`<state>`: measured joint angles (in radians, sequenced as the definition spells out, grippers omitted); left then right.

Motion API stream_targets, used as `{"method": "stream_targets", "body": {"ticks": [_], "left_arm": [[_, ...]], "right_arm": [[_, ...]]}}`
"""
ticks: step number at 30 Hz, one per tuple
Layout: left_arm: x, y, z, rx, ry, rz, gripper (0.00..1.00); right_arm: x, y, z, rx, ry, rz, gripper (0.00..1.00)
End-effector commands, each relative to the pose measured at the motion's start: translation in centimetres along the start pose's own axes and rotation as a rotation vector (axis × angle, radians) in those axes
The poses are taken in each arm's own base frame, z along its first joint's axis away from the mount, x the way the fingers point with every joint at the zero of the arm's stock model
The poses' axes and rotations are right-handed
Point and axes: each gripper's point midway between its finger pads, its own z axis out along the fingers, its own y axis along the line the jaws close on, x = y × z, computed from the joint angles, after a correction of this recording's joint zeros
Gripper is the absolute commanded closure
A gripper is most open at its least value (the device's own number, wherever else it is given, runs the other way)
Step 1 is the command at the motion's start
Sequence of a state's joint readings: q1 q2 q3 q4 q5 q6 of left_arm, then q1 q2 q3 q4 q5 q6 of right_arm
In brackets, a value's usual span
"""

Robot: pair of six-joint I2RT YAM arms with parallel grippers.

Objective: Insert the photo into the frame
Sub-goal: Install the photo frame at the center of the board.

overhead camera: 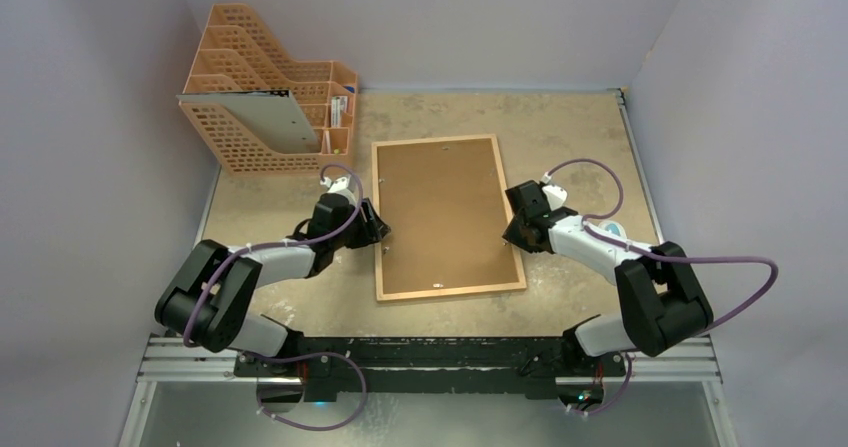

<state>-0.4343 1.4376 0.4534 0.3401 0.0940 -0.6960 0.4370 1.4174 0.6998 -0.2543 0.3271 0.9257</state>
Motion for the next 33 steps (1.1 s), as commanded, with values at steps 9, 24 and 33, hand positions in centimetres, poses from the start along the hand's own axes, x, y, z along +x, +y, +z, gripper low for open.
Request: {"method": "stream_targets", "body": {"ticks": [9, 24, 33], "left_arm": [[4.5, 1.9, -0.2, -0.039, 0.146, -0.049, 0.48], [4.8, 2.3, -1.2, -0.06, 0.145, -0.047, 0.44], [5.2, 2.6, -1.1, -0.061, 0.156, -0.051, 0.44]], "right_arm": [[1.2, 1.1, -1.5, -0.115, 0.082, -0.023, 0.95], [2.3, -2.8, -0.8, 0.058, 0.099, 0.005, 0.44], [2.5, -2.3, -0.3, 0.042, 0.108, 0.013, 0.64]]}}
